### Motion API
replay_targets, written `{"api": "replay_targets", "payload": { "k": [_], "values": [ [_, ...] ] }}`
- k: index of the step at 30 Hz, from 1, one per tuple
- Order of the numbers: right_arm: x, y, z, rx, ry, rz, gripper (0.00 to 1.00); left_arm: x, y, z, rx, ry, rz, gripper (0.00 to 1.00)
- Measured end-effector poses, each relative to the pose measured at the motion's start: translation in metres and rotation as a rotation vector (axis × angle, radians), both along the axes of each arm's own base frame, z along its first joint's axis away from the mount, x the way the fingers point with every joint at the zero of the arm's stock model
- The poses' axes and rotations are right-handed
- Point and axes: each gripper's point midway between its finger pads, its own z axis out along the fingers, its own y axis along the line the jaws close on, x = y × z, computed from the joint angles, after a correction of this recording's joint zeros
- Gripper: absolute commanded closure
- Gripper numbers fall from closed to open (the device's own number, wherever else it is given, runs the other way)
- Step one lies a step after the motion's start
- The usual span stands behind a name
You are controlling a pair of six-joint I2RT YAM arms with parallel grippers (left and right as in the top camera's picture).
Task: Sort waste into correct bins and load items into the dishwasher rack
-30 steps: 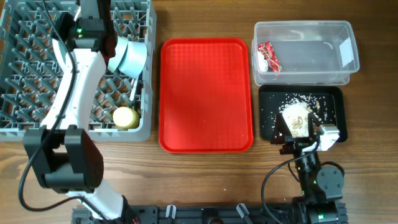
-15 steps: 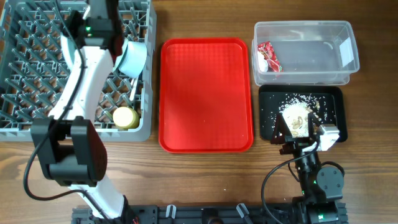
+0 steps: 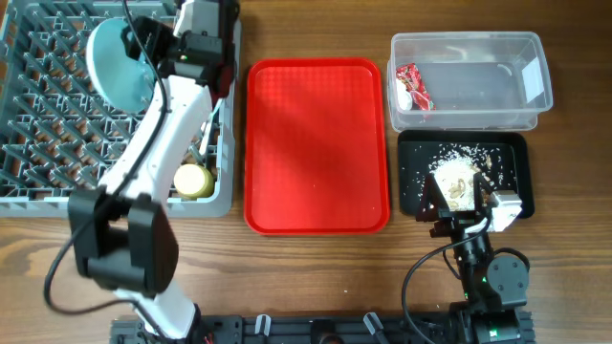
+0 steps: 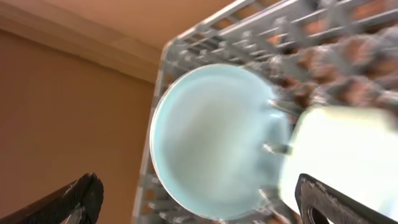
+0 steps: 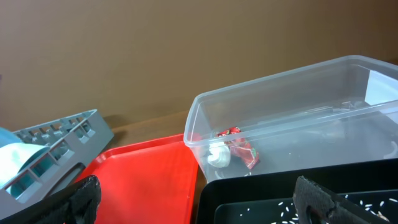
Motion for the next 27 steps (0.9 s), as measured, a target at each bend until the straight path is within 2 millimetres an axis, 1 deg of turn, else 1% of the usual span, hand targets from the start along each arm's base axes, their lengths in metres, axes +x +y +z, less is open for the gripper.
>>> {"api": "replay_targets", "payload": {
  "k": [3,5,7,8,11,14,16,20,22,24,27],
  "values": [
    [0.000,0.000,0.000,0.000,0.000,0.000,0.00,-0.020,-0.023,0.016,-0.123,-0.033,-0.051,0.00],
    [0.000,0.000,0.000,0.000,0.000,0.000,0.00,-0.039,-0.041,0.032,-0.240,-0.068,-0.089,0.00],
    [0.000,0.000,0.000,0.000,0.000,0.000,0.00,-0.064,-0.058,0.049,-0.393,-0.100,-0.129,0.00],
    [0.000,0.000,0.000,0.000,0.000,0.000,0.00,-0.078,-0.064,0.055,-0.471,-0.099,-0.144,0.00],
    [0.000,0.000,0.000,0.000,0.000,0.000,0.00,-0.113,-0.075,0.066,-0.645,-0.085,-0.172,0.00],
    [0.000,0.000,0.000,0.000,0.000,0.000,0.00,-0.146,-0.083,0.067,-0.767,-0.029,-0.182,0.00],
    [0.000,0.000,0.000,0.000,0.000,0.000,0.00,-0.169,-0.090,0.072,-0.845,-0.003,-0.200,0.00],
    [0.000,0.000,0.000,0.000,0.000,0.000,0.00,-0.207,-0.107,0.088,-0.978,0.020,-0.280,0.00],
    [0.000,0.000,0.000,0.000,0.000,0.000,0.00,-0.221,-0.113,0.096,-1.027,0.016,-0.323,0.00],
    [0.000,0.000,0.000,0.000,0.000,0.000,0.00,-0.235,-0.115,0.101,-1.055,0.020,-0.345,0.00],
    [0.000,0.000,0.000,0.000,0.000,0.000,0.00,-0.258,-0.109,0.094,-1.065,0.077,-0.322,0.00]
  ]
}}
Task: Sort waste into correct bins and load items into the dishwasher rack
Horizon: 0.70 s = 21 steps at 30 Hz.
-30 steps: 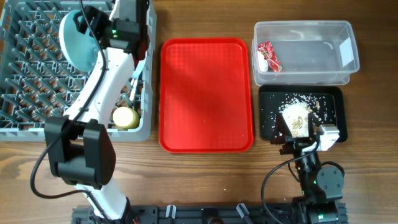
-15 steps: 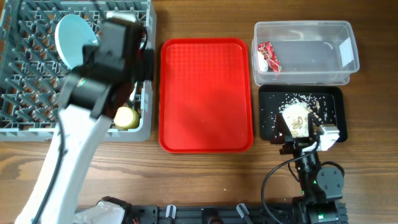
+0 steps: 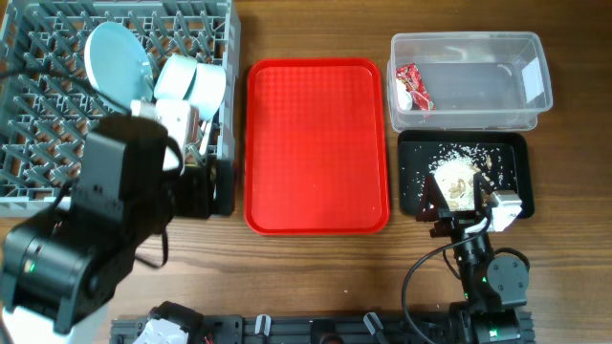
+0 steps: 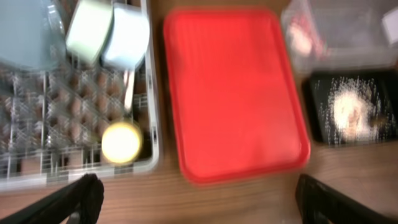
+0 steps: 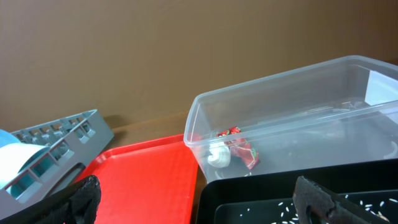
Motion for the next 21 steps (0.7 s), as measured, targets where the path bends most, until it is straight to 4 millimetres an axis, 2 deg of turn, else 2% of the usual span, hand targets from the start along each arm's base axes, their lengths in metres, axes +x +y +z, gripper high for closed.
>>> {"api": "replay_targets", "payload": {
  "k": [4,6,12,14,16,17,21],
  "values": [
    [0.000,0.000,0.000,0.000,0.000,0.000,0.00,-0.014,0.006,0.006,-0.036,-0.011,0.039,0.00],
    [0.000,0.000,0.000,0.000,0.000,0.000,0.00,-0.017,0.008,0.019,-0.073,-0.074,0.056,0.00],
    [0.000,0.000,0.000,0.000,0.000,0.000,0.00,-0.014,0.010,0.078,-0.202,-0.411,0.052,0.00],
    [0.000,0.000,0.000,0.000,0.000,0.000,0.00,-0.010,0.013,0.084,-0.226,-0.512,0.058,0.00],
    [0.000,0.000,0.000,0.000,0.000,0.000,0.00,-0.005,0.015,0.081,-0.245,-0.576,0.058,0.00],
    [0.000,0.000,0.000,0.000,0.001,0.000,0.00,-0.002,0.015,0.073,-0.254,-0.606,0.055,0.00],
    [0.000,0.000,0.000,0.000,0.001,0.000,0.00,0.005,0.013,0.025,-0.281,-0.660,0.033,0.00]
  ]
}}
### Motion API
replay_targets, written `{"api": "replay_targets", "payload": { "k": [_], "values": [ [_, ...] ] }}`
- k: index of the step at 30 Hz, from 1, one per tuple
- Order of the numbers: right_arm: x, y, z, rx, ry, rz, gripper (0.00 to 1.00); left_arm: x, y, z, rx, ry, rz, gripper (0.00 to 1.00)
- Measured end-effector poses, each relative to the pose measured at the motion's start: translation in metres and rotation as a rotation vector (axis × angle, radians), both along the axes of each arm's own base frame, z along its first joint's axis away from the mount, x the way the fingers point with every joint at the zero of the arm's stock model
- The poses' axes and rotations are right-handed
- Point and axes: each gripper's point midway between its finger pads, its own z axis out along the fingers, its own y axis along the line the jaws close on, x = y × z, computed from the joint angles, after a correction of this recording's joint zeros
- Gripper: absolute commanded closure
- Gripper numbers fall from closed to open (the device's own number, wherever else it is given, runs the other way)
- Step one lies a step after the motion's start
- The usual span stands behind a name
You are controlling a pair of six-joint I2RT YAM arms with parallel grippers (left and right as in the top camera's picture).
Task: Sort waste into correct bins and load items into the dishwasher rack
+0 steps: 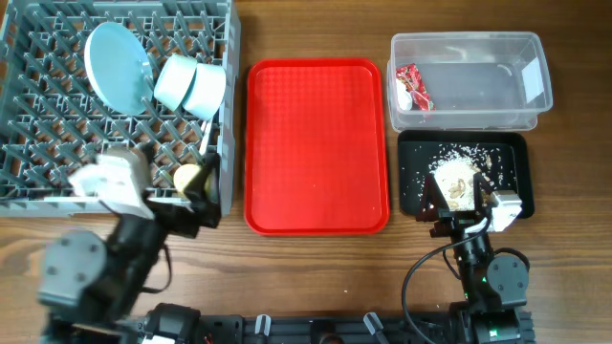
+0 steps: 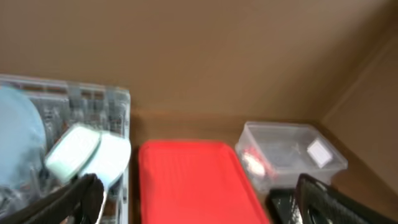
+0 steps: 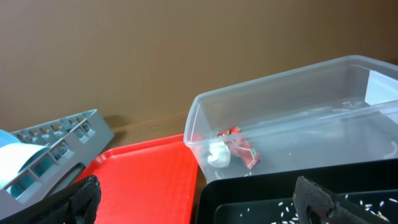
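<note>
The grey dishwasher rack [image 1: 38, 143] at the left holds a pale blue plate [image 1: 117, 53] on edge, two pale cups [image 1: 189, 86] side by side, a yellow round item [image 1: 187, 179] and a utensil [image 1: 207, 143]. The red tray [image 1: 317, 143] in the middle is bare. A clear bin [image 1: 478, 96] holds a red wrapper [image 1: 413, 86]. A black bin [image 1: 413, 182] holds rice and food scraps [image 1: 456, 182]. My left gripper [image 2: 199, 208] is open and holds nothing, low by the rack's front right corner. My right gripper [image 3: 199, 208] is open at the black bin's front edge.
The left arm [image 1: 105, 258] sits folded at the table's front left, the right arm [image 1: 488, 272] at the front right. A brown wall [image 3: 186, 50] stands behind the table. Bare wood runs along the front edge.
My left arm was raised over the rack's front right corner with its camera facing down. Now it sits low at the table's front left, looking level across rack and tray. The right arm is unchanged.
First my left arm reached over the rack, gripper open close to the blue plate and a pale cup. Then it was back over the rack's front, with plate and both cups left standing in the rack. Now it is folded at the front left. The right arm never moved.
</note>
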Motion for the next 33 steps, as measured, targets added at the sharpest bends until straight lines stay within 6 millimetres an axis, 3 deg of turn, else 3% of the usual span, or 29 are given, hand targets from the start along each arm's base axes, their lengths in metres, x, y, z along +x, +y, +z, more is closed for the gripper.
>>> {"api": "replay_targets", "payload": {
  "k": [3,9,14,21,33],
  "values": [
    [0.000,0.000,0.000,0.000,0.000,0.000,0.00,0.001,-0.006,-0.046,-0.013,-0.036,-0.034,0.00],
    [0.000,0.000,0.000,0.000,-0.001,0.000,0.00,0.003,-0.009,-0.088,-0.046,-0.183,-0.051,0.00],
    [0.000,0.000,0.000,0.000,-0.001,0.000,0.00,0.004,-0.005,-0.137,-0.041,-0.162,-0.037,0.00],
    [0.000,0.000,0.000,0.000,-0.001,0.000,0.00,0.009,-0.003,-0.186,-0.030,-0.101,-0.024,0.00],
    [0.000,0.000,0.000,0.000,-0.001,0.000,0.00,0.010,-0.003,-0.189,-0.030,-0.101,-0.026,0.00]
  ]
}}
